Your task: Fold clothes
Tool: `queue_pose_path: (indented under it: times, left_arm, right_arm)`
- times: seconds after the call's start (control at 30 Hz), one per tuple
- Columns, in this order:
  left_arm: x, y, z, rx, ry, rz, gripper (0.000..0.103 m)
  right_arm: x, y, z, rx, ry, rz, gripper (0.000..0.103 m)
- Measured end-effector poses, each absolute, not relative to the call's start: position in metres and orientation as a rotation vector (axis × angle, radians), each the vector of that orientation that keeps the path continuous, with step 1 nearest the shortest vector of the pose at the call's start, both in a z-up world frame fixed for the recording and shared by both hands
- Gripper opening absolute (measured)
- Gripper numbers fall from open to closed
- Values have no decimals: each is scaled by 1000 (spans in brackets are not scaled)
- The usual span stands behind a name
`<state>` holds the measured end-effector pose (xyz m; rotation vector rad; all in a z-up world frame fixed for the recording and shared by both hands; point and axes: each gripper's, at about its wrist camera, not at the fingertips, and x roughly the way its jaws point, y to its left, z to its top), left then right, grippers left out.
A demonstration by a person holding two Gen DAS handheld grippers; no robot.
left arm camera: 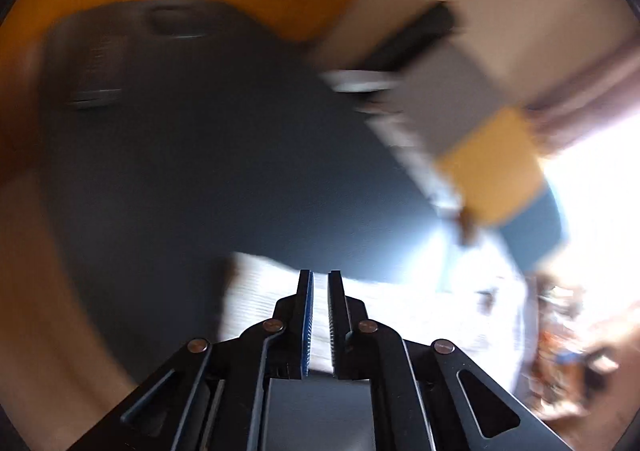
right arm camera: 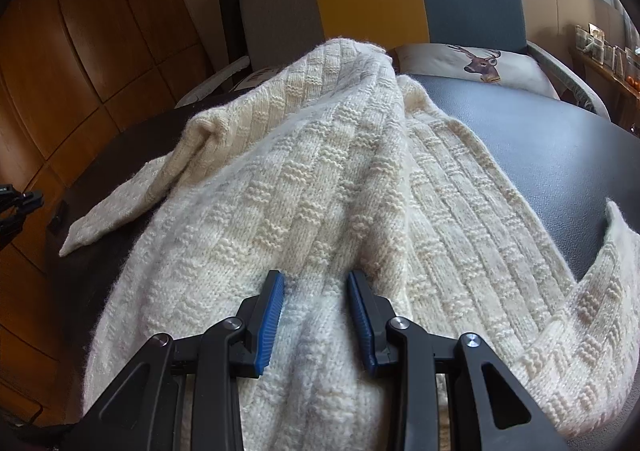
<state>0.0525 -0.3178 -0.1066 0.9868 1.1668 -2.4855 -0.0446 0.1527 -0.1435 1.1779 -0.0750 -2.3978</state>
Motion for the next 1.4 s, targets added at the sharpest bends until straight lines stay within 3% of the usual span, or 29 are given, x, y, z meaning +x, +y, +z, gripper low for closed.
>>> queue_pose_path:
  times: [0.07, 0.2, 0.43, 0.57, 0.67, 0.8, 0.9, 1.1, 1.4]
  left_arm:
    - [33, -285, -110, 1080, 1103, -2547, 19]
    - [-6, -218, -118, 1268, 960, -2660, 20]
    - [-78, -101, -116, 1528, 744, -2829, 21]
    - [-71, -40, -112, 1624, 595, -2946, 41]
    - [-71, -4, -121, 1711, 476, -2983, 46]
    - [-71, 22, -145, 1851, 335, -2950, 46]
    - [-67, 21, -157, 1888, 332, -2920, 49]
    - [-64, 8, -162, 1912, 458, -2892, 53]
    - [-53, 15, -163, 1895, 336, -2912, 55]
  right_arm:
    - [-47, 155, -140, 1207, -91, -2374, 34]
    - [-56, 182, -120, 1208, -221, -2370, 33]
    - [-111, 227, -99, 1253, -137, -2548, 34]
    - [-146, 221, -117, 1326, -108, -2501, 34]
    - [-158, 204, -133, 1363, -17, -2444, 33]
    - [-154, 185, -149, 1311, 197, -2449, 39]
    - [-152, 182, -150, 1305, 268, -2431, 39]
    - [-150, 179, -148, 1301, 391, -2408, 20]
    - [-146, 211, -147, 1325, 481, -2429, 28]
